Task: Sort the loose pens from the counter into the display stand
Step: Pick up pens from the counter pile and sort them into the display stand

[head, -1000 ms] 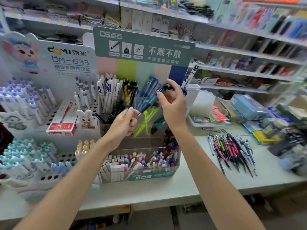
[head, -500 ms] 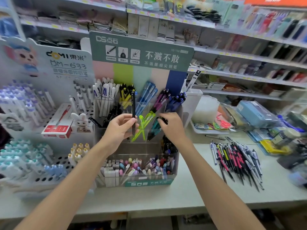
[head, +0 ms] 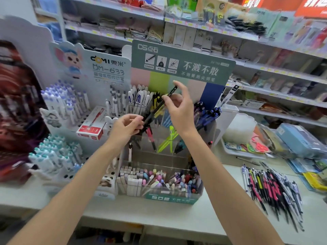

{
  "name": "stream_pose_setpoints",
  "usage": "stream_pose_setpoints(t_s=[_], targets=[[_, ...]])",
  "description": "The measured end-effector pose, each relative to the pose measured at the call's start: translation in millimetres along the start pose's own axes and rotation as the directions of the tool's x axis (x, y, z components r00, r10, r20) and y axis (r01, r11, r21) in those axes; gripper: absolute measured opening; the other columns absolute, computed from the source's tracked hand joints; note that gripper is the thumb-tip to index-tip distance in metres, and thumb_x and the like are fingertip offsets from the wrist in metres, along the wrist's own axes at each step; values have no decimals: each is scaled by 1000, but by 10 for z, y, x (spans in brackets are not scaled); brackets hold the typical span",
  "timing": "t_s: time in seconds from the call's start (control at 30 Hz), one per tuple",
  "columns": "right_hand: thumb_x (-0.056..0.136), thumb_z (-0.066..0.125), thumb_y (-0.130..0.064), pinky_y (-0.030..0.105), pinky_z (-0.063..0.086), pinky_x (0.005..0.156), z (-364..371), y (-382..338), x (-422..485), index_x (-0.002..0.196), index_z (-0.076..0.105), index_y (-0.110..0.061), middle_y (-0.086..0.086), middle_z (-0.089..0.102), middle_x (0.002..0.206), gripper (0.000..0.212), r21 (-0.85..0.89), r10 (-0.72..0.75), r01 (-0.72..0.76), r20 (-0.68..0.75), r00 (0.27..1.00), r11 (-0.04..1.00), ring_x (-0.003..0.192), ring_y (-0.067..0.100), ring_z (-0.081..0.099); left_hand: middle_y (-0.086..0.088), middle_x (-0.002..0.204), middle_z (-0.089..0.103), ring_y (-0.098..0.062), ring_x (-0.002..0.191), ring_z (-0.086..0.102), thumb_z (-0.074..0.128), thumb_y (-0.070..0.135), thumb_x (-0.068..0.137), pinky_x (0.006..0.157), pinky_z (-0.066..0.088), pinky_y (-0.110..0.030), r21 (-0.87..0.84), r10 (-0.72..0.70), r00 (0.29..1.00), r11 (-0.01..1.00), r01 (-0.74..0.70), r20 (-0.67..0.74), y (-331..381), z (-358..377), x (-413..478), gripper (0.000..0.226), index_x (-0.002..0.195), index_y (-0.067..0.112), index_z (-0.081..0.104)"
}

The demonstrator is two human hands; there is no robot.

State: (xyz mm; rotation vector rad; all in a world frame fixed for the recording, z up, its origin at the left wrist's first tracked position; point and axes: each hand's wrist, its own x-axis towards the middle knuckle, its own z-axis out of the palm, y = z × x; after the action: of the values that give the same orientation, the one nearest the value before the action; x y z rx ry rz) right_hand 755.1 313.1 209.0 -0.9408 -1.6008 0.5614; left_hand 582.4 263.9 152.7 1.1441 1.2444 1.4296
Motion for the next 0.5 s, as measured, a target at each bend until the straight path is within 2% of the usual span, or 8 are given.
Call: stream_pose_setpoints(t_s=[0.07,0.1,0.2,0.33,0.43,0.5], targets=[[92,66,-14,26,54,73,54,-23,63,132,47,-14,7,67,82,44,6,-53,54,-145,988,999,77,18,65,-2,89,70,-11,80,66,60,24,97,74,54,-21,7,32,992,999,-31,-121,-11,-248,24,14,101,13,66],[92,66,-12,21,52,72,97,-37,76,131,47,-12,5,66,81,44,-20,-88,86,-163,983,996,75,15,64,-2,85,68,-11,75,64,60,24,97,69,53,-20,11,44,985,999,-43,-166,-17,-354,32,13,99,13,66],[91,67,-10,9,48,71,297,-43,26,132,49,-8,1,64,83,45,-172,-190,173,-85,978,970,70,10,61,-3,81,65,-8,61,56,60,23,97,58,51,-16,-3,51,974,999,-53,-221,-39,-537,62,12,93,13,64],[92,66,-12,26,53,69,524,139,-107,133,53,-6,11,71,92,43,-329,-207,229,102,973,916,68,20,64,0,82,67,-4,58,56,59,27,97,61,49,-18,60,58,978,997,-46,-200,-81,-571,90,15,93,15,66],[94,63,-18,41,50,87,599,298,-236,110,73,-7,9,75,100,22,-472,-212,338,299,930,814,93,28,62,1,81,66,-2,57,56,59,29,97,63,49,-23,109,71,982,993,-53,-176,-88,-498,92,16,96,15,66],[97,59,-22,45,45,91,517,342,-312,106,76,-10,5,75,104,23,-502,-172,334,341,924,798,102,28,58,2,81,66,0,55,55,58,31,98,63,48,-24,147,90,985,987,-67,-150,-85,-422,86,18,98,14,65]])
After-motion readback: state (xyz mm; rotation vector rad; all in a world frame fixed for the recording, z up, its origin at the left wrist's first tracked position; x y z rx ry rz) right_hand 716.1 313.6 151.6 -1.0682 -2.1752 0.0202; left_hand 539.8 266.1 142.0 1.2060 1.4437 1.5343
